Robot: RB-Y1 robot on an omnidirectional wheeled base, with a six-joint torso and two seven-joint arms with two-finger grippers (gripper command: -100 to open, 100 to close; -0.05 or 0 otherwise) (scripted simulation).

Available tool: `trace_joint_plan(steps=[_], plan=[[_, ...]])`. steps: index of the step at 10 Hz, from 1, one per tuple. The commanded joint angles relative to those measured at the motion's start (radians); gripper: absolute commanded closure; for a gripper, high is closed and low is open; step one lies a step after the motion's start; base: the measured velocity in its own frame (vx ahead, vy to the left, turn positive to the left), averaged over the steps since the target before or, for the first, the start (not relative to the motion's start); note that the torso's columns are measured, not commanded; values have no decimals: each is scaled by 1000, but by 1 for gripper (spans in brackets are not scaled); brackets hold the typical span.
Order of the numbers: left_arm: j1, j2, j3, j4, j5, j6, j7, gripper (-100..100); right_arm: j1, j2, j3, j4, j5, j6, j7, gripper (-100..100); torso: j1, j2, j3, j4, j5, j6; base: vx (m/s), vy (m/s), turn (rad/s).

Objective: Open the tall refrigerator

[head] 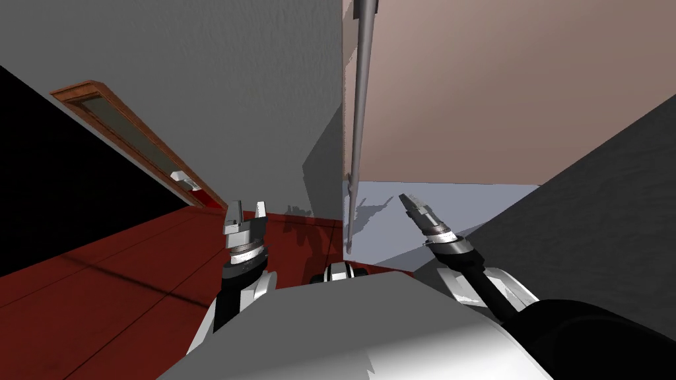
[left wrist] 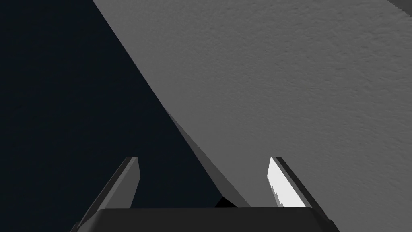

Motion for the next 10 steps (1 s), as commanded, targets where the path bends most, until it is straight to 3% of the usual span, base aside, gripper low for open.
trace_joint_plan(steps=[1,10], plan=[[0,0,0,0,0,0,0,0,45,-60,-82,1,45,8,51,-100,-1,2,1,1,0,0,45,103,-123],[0,0,0,0,0,0,0,0,208,-247,-347,12,128,23,217,-100,-1,1,1,0,0,0,58,127,-112]])
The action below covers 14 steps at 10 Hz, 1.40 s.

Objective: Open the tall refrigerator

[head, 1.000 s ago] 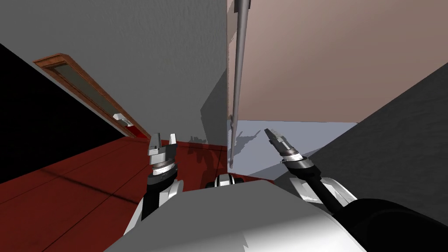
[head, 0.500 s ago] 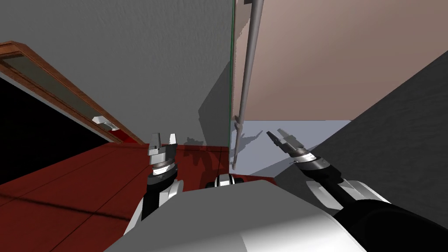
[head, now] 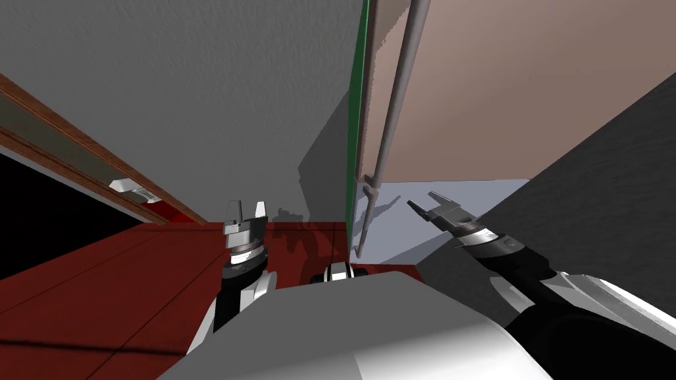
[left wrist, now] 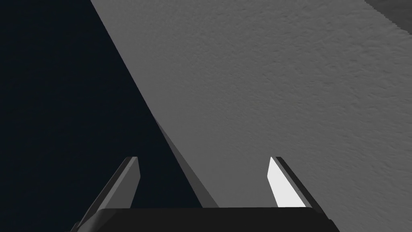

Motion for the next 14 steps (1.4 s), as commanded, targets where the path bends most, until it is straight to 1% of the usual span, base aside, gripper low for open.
trace_joint_plan(steps=[1,4,6,8,9,11,12,13,14], plan=[[0,0,0,0,0,0,0,0,49,-48,-73,0,12,-2,48,-100,0,-1,0,0,0,0,78,133,-75],[0,0,0,0,0,0,0,0,98,-100,-147,-13,20,-1,95,-100,-1,1,0,0,0,0,59,107,-69],[0,0,0,0,0,0,0,0,126,-131,-189,-30,25,-1,122,-100,0,0,0,0,0,0,53,114,-61],[0,0,0,0,0,0,0,0,149,-159,-226,-55,28,0,145,-100,-1,0,0,0,0,0,36,88,-54],[0,0,0,0,0,0,0,0,168,-182,-255,-90,32,1,163,-100,-1,0,0,0,0,0,39,79,-73],[0,0,0,0,0,0,0,0,181,-200,-276,-136,35,2,176,-100,0,0,0,0,0,0,32,77,-63],[0,0,0,0,0,0,0,0,185,-206,-283,-162,37,3,180,-100,4,-1,0,-1,1,-3,23,26,-49],[0,0,0,0,0,0,0,0,185,-206,-283,-162,37,3,180,-100,11,-1,0,-1,4,-6,12,-1,1],[0,0,0,0,0,0,0,0,188,-210,-288,-184,38,3,183,-100,15,-1,-1,-1,6,-6,0,0,0]])
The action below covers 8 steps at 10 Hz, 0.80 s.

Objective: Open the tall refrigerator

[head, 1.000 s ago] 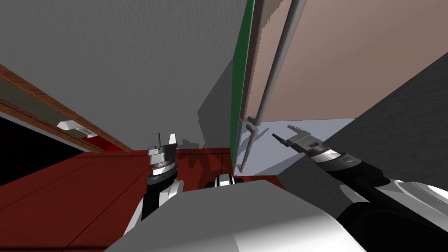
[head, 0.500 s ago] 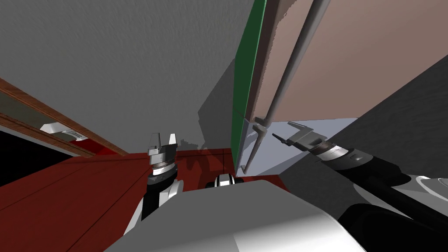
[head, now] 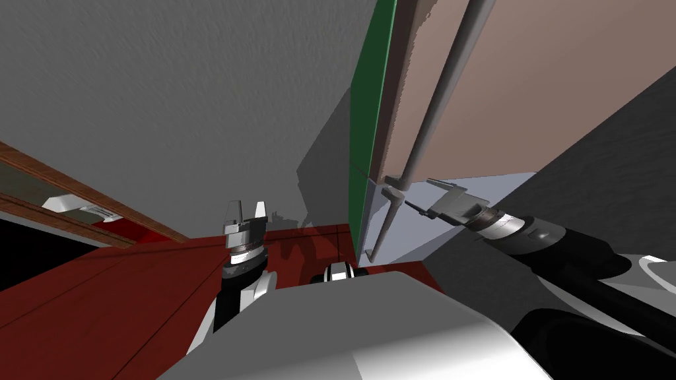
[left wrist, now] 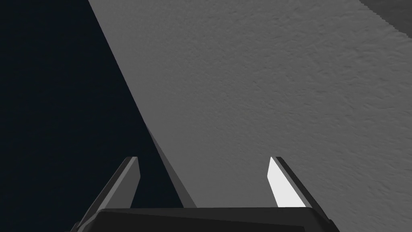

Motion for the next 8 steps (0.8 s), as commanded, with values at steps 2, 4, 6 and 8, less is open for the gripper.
trace_joint_plan(steps=[2,4,6,8], plan=[[0,0,0,0,0,0,0,0,10,-1,-8,-42,2,-1,4,-100,1,-2,-1,0,0,1,-6,8,-13],[0,0,0,0,0,0,0,0,12,0,-9,-41,2,0,4,100,-9,-2,-2,0,-3,3,-8,-4,-15],[0,0,0,0,0,0,0,0,6,-15,0,-45,-15,-41,13,100,-21,6,2,2,-7,5,-207,-163,89],[0,0,0,0,0,0,0,0,-2,-29,7,-48,-33,-81,23,100,-22,5,4,2,-8,6,-214,-220,77]])
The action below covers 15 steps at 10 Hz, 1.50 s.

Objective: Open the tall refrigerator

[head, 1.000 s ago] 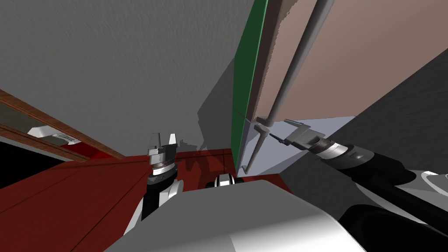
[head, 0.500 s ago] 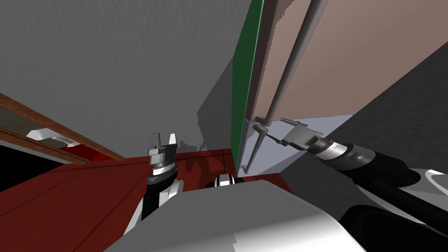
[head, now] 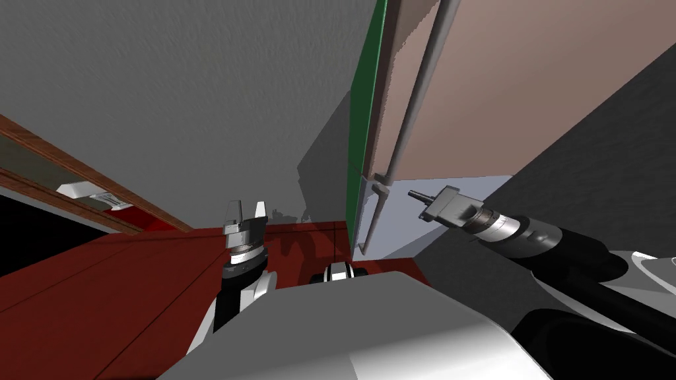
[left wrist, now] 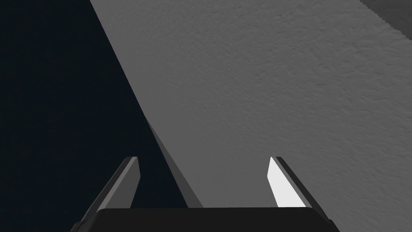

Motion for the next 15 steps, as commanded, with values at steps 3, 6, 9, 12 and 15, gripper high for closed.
trace_joint_plan(steps=[3,6,9,12,15], plan=[[0,0,0,0,0,0,0,0,-17,-30,21,-6,-39,-96,24,100,10,-5,-3,-2,3,0,-252,-208,90],[0,0,0,0,0,0,0,0,-28,-52,32,-11,-65,-155,38,100,7,-5,-3,-2,2,0,-258,-212,86],[1,0,0,0,0,0,0,0,-28,-51,34,46,-58,-137,36,-100,15,-15,-10,-5,5,0,-38,-29,-1],[1,0,0,0,0,0,0,0,-23,-53,25,104,-60,-121,28,-100,8,-6,-4,-2,3,0,54,62,-14],[1,-1,0,0,0,0,0,0,-12,-58,-1,144,-64,-79,6,-100,10,-7,-4,-2,3,0,119,116,-52]])
